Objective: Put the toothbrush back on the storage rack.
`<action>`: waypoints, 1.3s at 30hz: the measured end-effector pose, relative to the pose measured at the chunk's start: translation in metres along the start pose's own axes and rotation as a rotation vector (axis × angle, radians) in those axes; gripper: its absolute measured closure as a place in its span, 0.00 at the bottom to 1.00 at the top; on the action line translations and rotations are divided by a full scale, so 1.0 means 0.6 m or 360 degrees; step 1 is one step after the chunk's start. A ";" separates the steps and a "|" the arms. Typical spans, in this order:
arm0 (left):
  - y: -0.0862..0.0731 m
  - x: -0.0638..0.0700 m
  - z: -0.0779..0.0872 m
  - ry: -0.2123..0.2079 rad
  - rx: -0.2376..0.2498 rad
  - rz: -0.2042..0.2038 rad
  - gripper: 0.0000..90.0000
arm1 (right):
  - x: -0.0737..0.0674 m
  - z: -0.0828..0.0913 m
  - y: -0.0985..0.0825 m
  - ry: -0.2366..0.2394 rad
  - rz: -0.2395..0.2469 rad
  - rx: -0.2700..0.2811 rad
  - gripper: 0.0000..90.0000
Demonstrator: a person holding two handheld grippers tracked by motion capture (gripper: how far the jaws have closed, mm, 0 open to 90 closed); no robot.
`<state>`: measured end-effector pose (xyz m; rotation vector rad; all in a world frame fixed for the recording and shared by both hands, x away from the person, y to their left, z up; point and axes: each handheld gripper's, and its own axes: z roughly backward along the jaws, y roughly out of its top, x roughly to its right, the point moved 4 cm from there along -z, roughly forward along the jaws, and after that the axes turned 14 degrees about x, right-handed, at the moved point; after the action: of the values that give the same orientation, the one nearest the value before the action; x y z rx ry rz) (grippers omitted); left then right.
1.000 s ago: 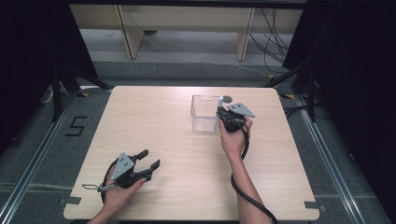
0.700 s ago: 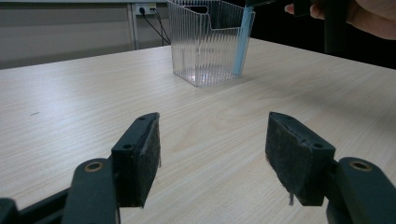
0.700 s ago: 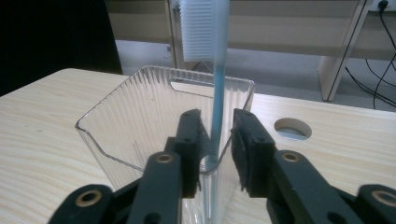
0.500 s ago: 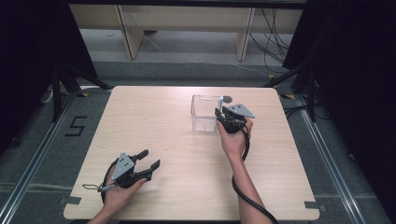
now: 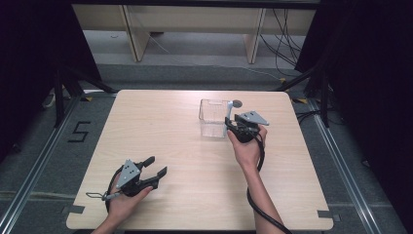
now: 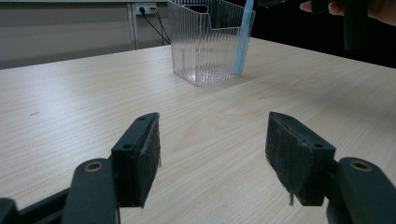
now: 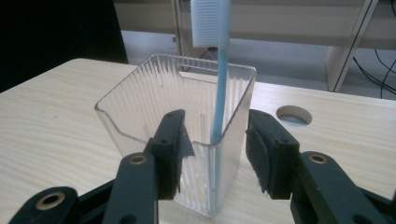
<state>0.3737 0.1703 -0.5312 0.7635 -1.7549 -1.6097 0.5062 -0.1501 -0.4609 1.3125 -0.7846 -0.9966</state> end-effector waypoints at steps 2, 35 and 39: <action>0.000 0.000 0.000 0.0000 -0.0003 -0.0003 0.39 | 0.002 0.006 -0.001 -0.0008 -0.0012 0.0003 0.63; 0.000 0.001 0.001 0.0019 -0.0044 -0.0025 0.39 | 0.033 0.158 -0.053 -0.0002 0.0086 -0.0099 0.63; 0.000 0.000 0.001 0.0020 -0.0039 -0.0022 0.39 | 0.034 0.178 -0.069 -0.0022 0.0034 -0.0078 0.64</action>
<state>0.3729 0.1706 -0.5312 0.7743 -1.7217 -1.6288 0.4116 -0.2110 -0.4906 1.2543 -0.7785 -1.0030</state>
